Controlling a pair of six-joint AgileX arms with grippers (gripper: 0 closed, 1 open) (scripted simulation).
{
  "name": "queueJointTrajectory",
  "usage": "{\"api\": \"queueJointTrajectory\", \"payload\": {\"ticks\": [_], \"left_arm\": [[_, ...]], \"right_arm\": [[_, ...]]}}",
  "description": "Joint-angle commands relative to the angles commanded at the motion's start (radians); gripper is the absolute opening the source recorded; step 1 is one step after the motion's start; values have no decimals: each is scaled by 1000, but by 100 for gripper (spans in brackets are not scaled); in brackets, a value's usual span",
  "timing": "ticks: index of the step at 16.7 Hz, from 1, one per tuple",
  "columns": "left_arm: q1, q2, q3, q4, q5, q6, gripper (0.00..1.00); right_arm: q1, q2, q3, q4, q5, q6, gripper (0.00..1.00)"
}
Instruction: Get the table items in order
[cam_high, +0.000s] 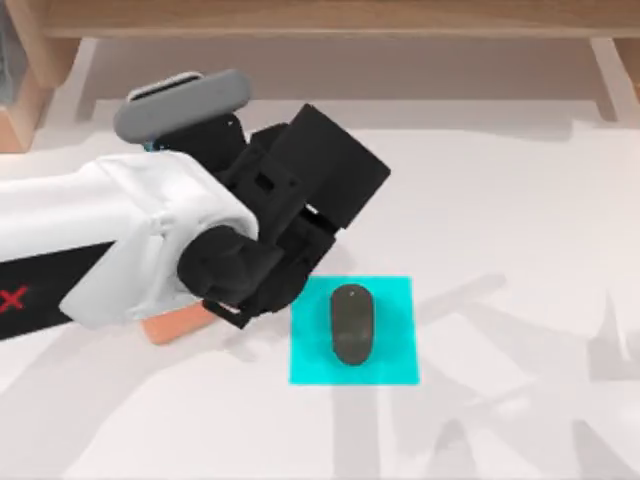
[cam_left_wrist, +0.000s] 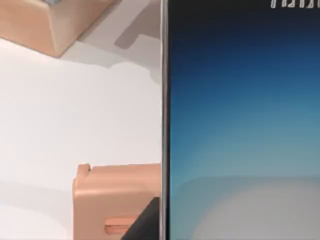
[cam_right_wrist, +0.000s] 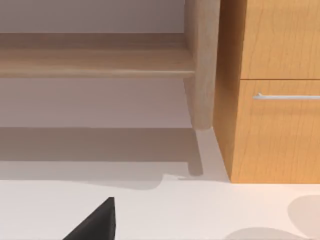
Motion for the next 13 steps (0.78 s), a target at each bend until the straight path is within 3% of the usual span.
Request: {"api": "queueJointTrajectory", "payload": {"ticks": [3, 7, 13], "left_arm": [[72, 21, -64, 10, -51, -13, 0], [76, 25, -67, 12, -53, -16, 0], [76, 25, -67, 12, -53, -16, 45]], "right_arm": [[0, 0, 0, 0, 0, 0, 100], [0, 0, 0, 0, 0, 0, 100], [0, 0, 0, 0, 0, 0, 100]]}}
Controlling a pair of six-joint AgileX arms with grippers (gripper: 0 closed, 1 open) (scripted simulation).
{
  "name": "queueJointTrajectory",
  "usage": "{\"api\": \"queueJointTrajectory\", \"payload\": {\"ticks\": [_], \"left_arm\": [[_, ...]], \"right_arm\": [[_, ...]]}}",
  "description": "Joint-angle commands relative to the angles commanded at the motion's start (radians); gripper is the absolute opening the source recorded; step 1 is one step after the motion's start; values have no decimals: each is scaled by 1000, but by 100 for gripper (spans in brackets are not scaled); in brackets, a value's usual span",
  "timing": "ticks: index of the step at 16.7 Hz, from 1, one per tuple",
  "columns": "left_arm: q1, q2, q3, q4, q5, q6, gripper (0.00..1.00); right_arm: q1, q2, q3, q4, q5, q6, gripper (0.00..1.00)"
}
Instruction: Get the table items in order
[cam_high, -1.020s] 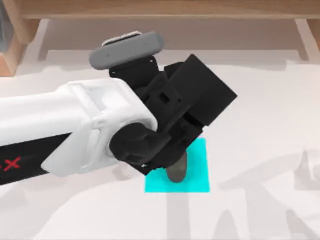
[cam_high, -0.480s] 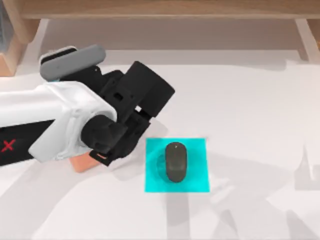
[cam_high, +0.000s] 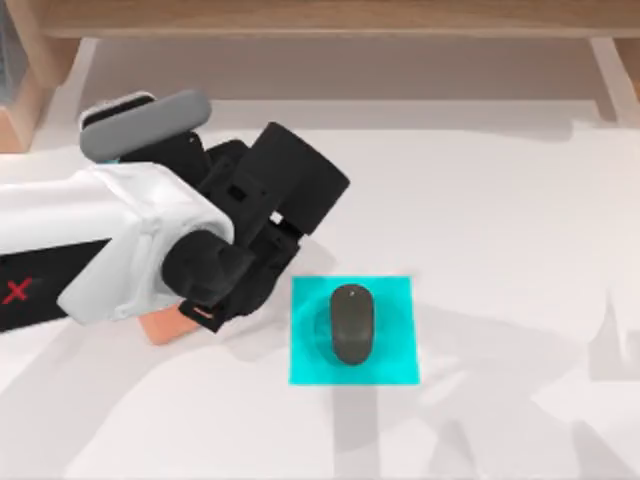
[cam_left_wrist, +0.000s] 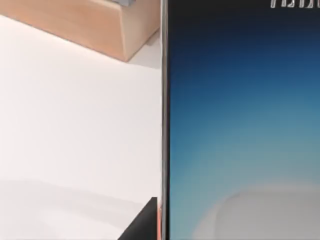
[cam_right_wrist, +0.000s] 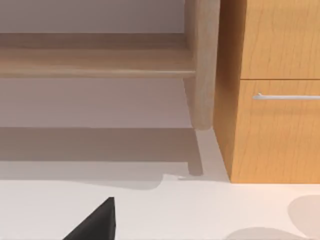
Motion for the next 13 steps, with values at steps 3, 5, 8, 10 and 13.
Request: {"api": "queueJointTrajectory", "payload": {"ticks": [3, 5, 8, 10, 13], "left_arm": [[0, 0, 0, 0, 0, 0, 68], [0, 0, 0, 0, 0, 0, 83], [0, 0, 0, 0, 0, 0, 100], [0, 0, 0, 0, 0, 0, 100], [0, 0, 0, 0, 0, 0, 100]], "right_arm": [[0, 0, 0, 0, 0, 0, 100], [0, 0, 0, 0, 0, 0, 100], [0, 0, 0, 0, 0, 0, 100], [0, 0, 0, 0, 0, 0, 100], [0, 0, 0, 0, 0, 0, 100]]}}
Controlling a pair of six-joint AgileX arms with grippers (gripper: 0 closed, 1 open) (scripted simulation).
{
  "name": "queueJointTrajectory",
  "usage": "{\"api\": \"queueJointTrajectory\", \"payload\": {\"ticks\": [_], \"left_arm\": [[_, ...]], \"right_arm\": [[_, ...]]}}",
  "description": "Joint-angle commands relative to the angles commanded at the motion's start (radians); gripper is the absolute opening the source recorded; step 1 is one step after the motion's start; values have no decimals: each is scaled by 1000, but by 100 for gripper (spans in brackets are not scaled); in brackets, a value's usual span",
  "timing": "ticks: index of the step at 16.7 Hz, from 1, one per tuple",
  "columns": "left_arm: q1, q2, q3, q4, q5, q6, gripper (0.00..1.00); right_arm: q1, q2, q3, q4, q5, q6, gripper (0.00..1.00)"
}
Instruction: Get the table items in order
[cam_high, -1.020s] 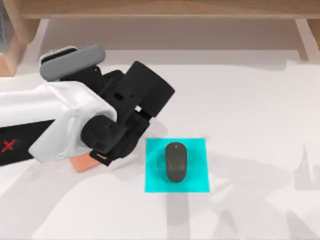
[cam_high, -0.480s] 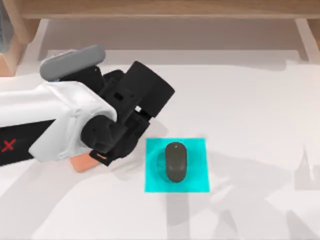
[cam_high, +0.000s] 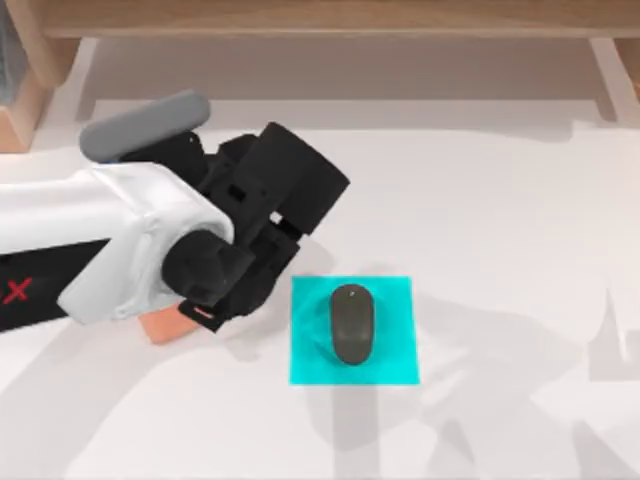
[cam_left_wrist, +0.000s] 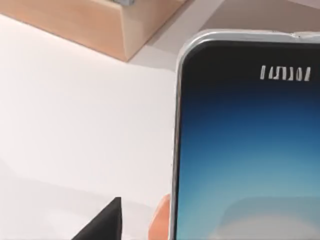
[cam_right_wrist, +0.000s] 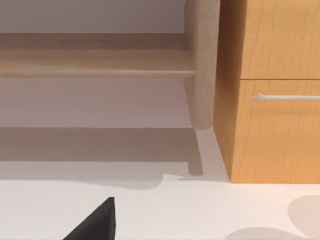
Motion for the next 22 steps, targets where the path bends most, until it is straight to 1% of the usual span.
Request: {"api": "queueJointTrajectory", "payload": {"ticks": [4, 12, 17, 19, 22], "left_arm": [[-2, -1, 0, -3, -2, -3, 100], [-74, -53, -38, -134, -30, -137, 100], [-71, -51, -36, -137, -29, -141, 100], [-65, -82, -59, -123, -14, -119, 100], [-29, -206, -153, -75, 53, -40, 100]], "right_arm": [[0, 0, 0, 0, 0, 0, 100], [0, 0, 0, 0, 0, 0, 100], [0, 0, 0, 0, 0, 0, 100], [0, 0, 0, 0, 0, 0, 100], [0, 0, 0, 0, 0, 0, 100]]}}
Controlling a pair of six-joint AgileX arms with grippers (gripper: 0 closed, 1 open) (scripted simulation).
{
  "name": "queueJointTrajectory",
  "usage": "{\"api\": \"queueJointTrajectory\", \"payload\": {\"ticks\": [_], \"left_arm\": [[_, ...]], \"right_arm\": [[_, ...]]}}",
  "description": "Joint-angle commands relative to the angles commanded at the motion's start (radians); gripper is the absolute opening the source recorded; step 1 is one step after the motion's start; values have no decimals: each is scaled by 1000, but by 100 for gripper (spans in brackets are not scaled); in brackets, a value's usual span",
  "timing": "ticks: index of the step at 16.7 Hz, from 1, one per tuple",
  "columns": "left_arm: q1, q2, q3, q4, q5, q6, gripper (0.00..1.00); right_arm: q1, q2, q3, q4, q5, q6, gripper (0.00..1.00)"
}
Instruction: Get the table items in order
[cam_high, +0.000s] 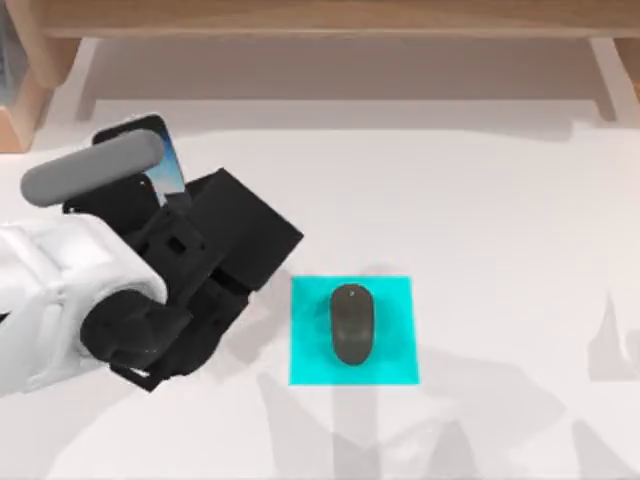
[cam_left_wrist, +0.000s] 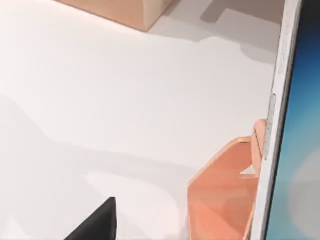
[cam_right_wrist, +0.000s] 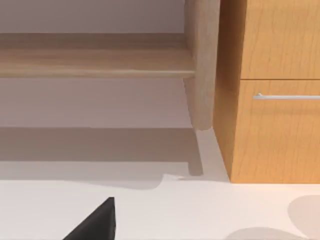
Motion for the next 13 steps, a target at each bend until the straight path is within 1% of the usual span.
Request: {"api": "queueJointTrajectory", "payload": {"ticks": [1, 3, 5, 9, 11, 13], "left_arm": [[22, -60, -42, 23, 29, 38, 100], [82, -205, -136, 82, 111, 135, 100], [167, -375, -244, 145, 207, 239, 100], [309, -696, -401, 258, 360, 405, 100], [384, -840, -457, 306, 465, 513, 100], [484, -989, -534, 354, 599, 647, 100]], "right_arm": [[0, 0, 0, 0, 0, 0, 100], [0, 0, 0, 0, 0, 0, 100], [0, 0, 0, 0, 0, 0, 100], [0, 0, 0, 0, 0, 0, 100], [0, 0, 0, 0, 0, 0, 100], [0, 0, 0, 0, 0, 0, 100]]}}
